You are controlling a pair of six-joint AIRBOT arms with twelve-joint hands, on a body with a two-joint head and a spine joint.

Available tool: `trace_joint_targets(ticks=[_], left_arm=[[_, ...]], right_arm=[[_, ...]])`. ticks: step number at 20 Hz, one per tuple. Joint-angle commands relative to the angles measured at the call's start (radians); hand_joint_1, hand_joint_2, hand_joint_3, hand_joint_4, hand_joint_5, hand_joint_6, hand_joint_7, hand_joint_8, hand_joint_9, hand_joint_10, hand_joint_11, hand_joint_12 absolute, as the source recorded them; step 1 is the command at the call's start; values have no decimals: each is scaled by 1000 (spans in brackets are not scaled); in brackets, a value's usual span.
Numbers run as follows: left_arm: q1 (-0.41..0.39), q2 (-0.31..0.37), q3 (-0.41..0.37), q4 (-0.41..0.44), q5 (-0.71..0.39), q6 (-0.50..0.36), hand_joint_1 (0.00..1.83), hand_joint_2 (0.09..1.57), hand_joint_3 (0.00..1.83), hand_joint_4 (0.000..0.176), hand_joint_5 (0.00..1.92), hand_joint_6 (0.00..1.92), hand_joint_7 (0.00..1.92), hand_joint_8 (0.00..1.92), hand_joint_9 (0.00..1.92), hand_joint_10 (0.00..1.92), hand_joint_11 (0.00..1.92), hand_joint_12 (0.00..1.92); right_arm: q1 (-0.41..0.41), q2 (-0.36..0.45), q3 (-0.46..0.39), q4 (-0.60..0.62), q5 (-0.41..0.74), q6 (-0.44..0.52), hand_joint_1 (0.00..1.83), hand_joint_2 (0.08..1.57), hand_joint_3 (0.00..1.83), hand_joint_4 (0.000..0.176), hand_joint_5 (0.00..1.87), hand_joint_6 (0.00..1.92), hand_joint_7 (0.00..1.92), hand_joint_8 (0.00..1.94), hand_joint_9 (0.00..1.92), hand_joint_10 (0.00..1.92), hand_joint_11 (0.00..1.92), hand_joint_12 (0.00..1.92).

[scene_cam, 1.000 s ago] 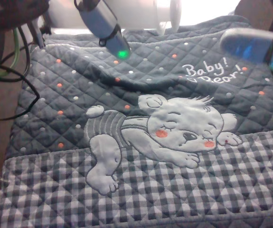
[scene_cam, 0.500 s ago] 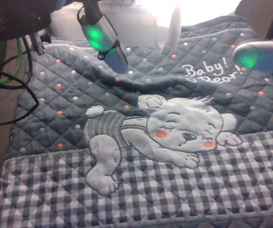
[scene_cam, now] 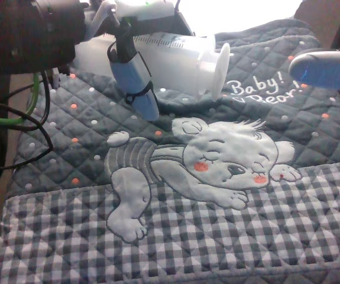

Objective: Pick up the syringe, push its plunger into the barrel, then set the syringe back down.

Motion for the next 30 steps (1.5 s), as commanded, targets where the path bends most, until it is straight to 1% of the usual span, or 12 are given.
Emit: trace_joint_targets(ticks=[1, 5, 6, 14, 18, 19, 20, 23, 26, 27, 28, 30], left_arm=[[-13, 1, 4, -15, -31, -10, 1695, 925, 334, 32, 1024, 1921, 1288, 1921, 1451, 1921, 1539, 1921], [-8, 1, 2, -14, -31, -10, 1693, 965, 253, 23, 960, 1921, 1264, 1921, 1439, 1921, 1527, 1921], [-6, 1, 1, -13, -31, -10, 1675, 1002, 205, 68, 943, 1921, 1260, 1921, 1435, 1921, 1524, 1921], [-3, -4, -1, -12, -34, -11, 1587, 1006, 195, 59, 1030, 1921, 1293, 1921, 1472, 1921, 1555, 1921], [-2, -4, -3, 2, -35, -11, 1436, 1108, 66, 112, 822, 1921, 1116, 1921, 1320, 1921, 1415, 1921], [-2, -4, -5, 6, -35, -11, 1161, 1196, 88, 0, 728, 1557, 993, 1921, 1200, 1921, 1290, 1921], [-2, -4, -6, 8, -35, -11, 1103, 1216, 88, 0, 710, 1481, 881, 1921, 1085, 1921, 1187, 1921], [-2, -4, -7, 13, -35, -11, 1130, 1275, 4, 0, 634, 1424, 740, 1496, 641, 1612, 659, 1852], [-1, -4, -7, 16, -35, -11, 1123, 1268, 0, 12, 625, 1489, 765, 1353, 672, 1173, 568, 1598], [-1, -4, -8, 20, -35, -11, 960, 1270, 0, 70, 667, 1449, 661, 831, 668, 943, 522, 1488], [-1, -4, -9, 23, -35, -11, 960, 1270, 0, 70, 667, 1449, 661, 831, 668, 943, 522, 1488], [-1, -4, -13, 31, -35, -11, 918, 1143, 0, 16, 589, 112, 717, 119, 692, 436, 318, 1386]], right_arm=[[16, 7, 0, 20, 122, 2, 0, 879, 5, 0, 39, 0, 53, 0, 41, 0, 10, 16], [17, 7, -1, 20, 122, 2, 0, 879, 4, 0, 68, 10, 81, 10, 63, 8, 46, 35], [17, 7, -1, 20, 122, 2, 0, 881, 4, 0, 68, 8, 83, 9, 63, 8, 45, 36], [18, 7, -1, 20, 123, 2, 0, 906, 7, 0, 48, 2, 66, 1, 53, 3, 20, 40], [18, 7, 0, 21, 123, 2, 0, 903, 3, 0, 63, 6, 79, 6, 71, 9, 34, 51], [19, 7, 0, 21, 123, 2, 0, 906, 4, 0, 58, 3, 74, 3, 63, 4, 23, 49], [19, 7, 0, 21, 123, 2, 0, 894, 0, 0, 50, 0, 66, 0, 48, 0, 4, 41], [20, 7, 0, 23, 124, -1, 0, 875, 0, 0, 50, 0, 67, 1, 42, 0, 2, 43], [20, 7, 0, 23, 124, -4, 0, 869, 0, 0, 35, 0, 57, 0, 30, 0, 0, 39], [20, 7, 0, 23, 124, -4, 0, 867, 0, 0, 28, 0, 45, 0, 27, 0, 0, 19], [20, 7, 0, 23, 124, -4, 0, 867, 0, 0, 28, 0, 45, 0, 27, 0, 0, 19], [20, 6, 0, 23, 124, -5, 0, 875, 1, 0, 41, 6, 53, 4, 32, 3, 9, 19]])
